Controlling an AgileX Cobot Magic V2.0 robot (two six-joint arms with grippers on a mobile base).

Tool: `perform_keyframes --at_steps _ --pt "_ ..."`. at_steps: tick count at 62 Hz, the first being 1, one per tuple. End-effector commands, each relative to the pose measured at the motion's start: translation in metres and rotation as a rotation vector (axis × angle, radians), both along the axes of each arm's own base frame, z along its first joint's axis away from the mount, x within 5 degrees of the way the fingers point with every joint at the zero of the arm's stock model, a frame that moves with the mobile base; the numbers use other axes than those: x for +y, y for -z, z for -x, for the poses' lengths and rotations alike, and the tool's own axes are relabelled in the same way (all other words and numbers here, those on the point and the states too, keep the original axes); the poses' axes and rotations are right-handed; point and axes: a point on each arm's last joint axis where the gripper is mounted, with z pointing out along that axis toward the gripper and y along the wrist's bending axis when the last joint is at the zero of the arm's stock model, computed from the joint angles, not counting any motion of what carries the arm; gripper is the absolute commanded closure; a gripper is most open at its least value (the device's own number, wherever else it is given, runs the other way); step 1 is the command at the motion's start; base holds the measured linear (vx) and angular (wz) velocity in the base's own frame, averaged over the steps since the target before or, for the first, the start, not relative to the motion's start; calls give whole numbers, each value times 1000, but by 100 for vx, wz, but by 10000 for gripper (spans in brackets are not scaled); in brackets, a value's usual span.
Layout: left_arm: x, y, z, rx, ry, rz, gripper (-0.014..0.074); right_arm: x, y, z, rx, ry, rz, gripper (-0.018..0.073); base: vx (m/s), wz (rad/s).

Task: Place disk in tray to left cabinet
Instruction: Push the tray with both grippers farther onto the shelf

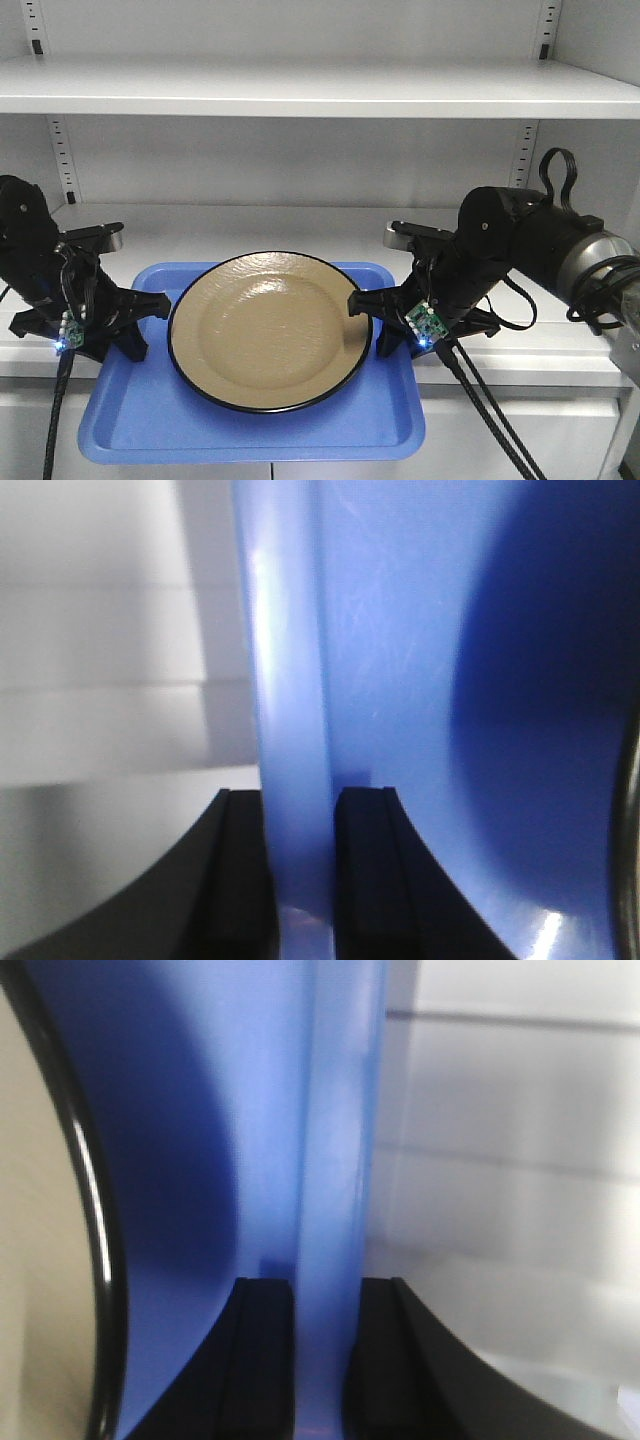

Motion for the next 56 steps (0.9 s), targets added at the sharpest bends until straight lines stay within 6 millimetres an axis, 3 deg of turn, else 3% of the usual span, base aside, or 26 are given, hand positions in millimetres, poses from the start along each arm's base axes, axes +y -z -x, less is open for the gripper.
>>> perform_keyframes --at_steps 1,56 --pt "-2 -38 8 -130 1 44 597 -4 -34 4 -116 11 -34 563 9 0" --pt "-2 -38 8 -130 1 44 597 -4 -34 4 -117 11 -34 563 8 -2"
